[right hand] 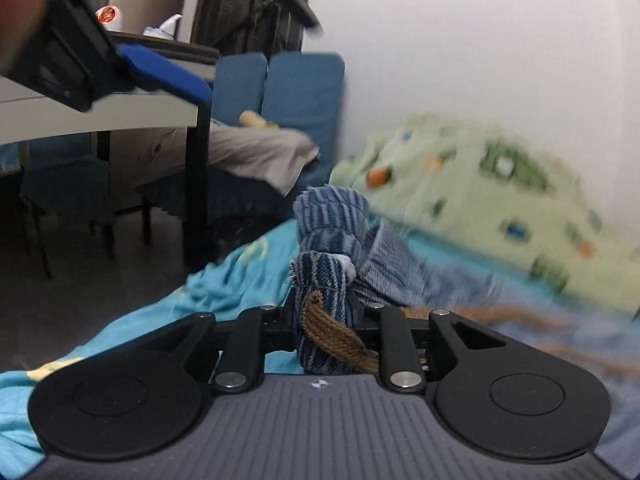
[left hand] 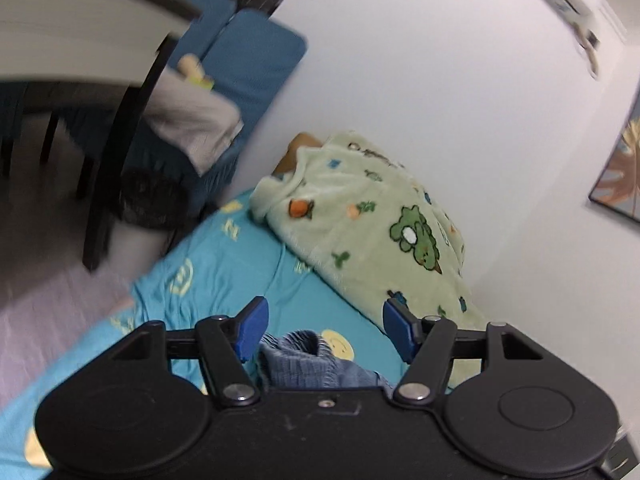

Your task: Fold clothes

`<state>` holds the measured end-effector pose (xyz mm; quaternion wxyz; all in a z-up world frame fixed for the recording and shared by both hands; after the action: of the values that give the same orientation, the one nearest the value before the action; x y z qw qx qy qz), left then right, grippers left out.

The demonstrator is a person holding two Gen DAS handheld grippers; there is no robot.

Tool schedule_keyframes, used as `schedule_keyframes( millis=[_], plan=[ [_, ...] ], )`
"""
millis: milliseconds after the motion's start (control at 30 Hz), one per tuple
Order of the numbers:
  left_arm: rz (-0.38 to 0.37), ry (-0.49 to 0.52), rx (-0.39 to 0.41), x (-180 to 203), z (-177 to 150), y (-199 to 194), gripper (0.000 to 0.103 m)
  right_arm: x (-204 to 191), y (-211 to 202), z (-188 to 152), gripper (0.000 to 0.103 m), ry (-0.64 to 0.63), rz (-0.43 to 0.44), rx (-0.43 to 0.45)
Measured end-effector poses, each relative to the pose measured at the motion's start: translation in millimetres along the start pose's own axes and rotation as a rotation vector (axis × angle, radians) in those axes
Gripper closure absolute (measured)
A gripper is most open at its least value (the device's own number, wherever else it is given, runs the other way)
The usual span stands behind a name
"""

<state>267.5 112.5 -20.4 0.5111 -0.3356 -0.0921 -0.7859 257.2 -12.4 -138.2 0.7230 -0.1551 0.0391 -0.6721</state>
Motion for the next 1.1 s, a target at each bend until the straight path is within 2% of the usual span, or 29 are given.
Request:
schedule_keyframes(
  millis=[100, 133, 167, 200, 233, 400, 433, 500, 600, 733, 833, 933, 1000, 1100],
  plan=[
    [0.017, 0.045, -0.022, 1.7, -6.2, 5.7, 0.043, -1.4, 1.5, -11.8, 0.073, 0.025, 0.045, -0.014],
    [0.019, 0.043, -0.032, 1.5, -9.5, 8.8, 0.043, -2.6, -1.1, -9.7, 0.066, 0.023, 0.063, -0.013],
    [0.021, 0.042, -0.042, 1.4, -12.8, 12.0, 0.043, -4.0, -4.6, -6.2, 0.047, 0.018, 0.1, -0.01],
    [0.022, 0.04, -0.053, 1.2, -16.1, 15.1, 0.043, -9.3, -8.1, -3.0, 0.035, 0.004, 0.131, 0.0],
    [0.023, 0.035, -0.063, 0.8, -19.5, 17.5, 0.043, -7.8, -15.2, -1.5, 0.015, -0.02, 0.131, 0.018],
    [0.043, 0.023, -0.127, -1.1, -41.2, 19.9, 0.043, 24.3, -54.1, 2.6, 0.015, -0.101, 0.166, 0.032],
    [0.048, 0.011, -0.141, -2.1, -46.6, 19.2, 0.043, 41.7, -59.1, 4.0, 0.015, -0.084, 0.141, 0.019],
    [0.059, -0.013, -0.169, -4.1, -57.5, 17.9, 0.043, 77.1, -69.1, 6.6, 0.015, -0.049, 0.089, -0.007],
    [0.081, -0.062, -0.203, -8.2, -73.8, 18.3, 0.043, 138.2, -79.2, 6.5, 0.016, -0.004, -0.071, -0.053],
    [0.113, -0.15, -0.224, -16.1, -95.3, 30.3, 0.043, 212.0, -85.8, -17.5, 0.015, 0.169, -0.254, -0.125],
    [0.16, -0.177, -0.211, -26.3, -104.9, 40.2, 0.043, 238.8, -71.1, -37.6, 0.015, 0.383, -0.247, -0.214],
    [0.185, -0.236, -0.214, -41.6, -113.5, 50.8, 0.05, 257.6, -56.6, -54.0, 0.015, 0.571, -0.225, -0.28],
    [0.203, -0.281, -0.232, -52.8, -121.7, 57.4, 0.057, 257.3, -51.0, -59.8, 0.015, 0.626, -0.2, -0.288],
    [0.176, -0.307, -0.209, -53.0, -124.2, 58.8, 0.075, 254.7, -42.5, -66.8, 0.013, 0.658, -0.181, -0.305]
  ],
)
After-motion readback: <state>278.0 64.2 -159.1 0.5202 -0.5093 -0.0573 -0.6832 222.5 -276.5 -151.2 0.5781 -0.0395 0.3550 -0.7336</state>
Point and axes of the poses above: each gripper's, at about its wrist camera, not at the fingertips, and y roughly the way its jaws point, x to its right, z to its top, the point moved 8 cm from there along y, roughly the way its jaws point, and after that the axes turned 14 degrees about -z, right-handed, at the moved point
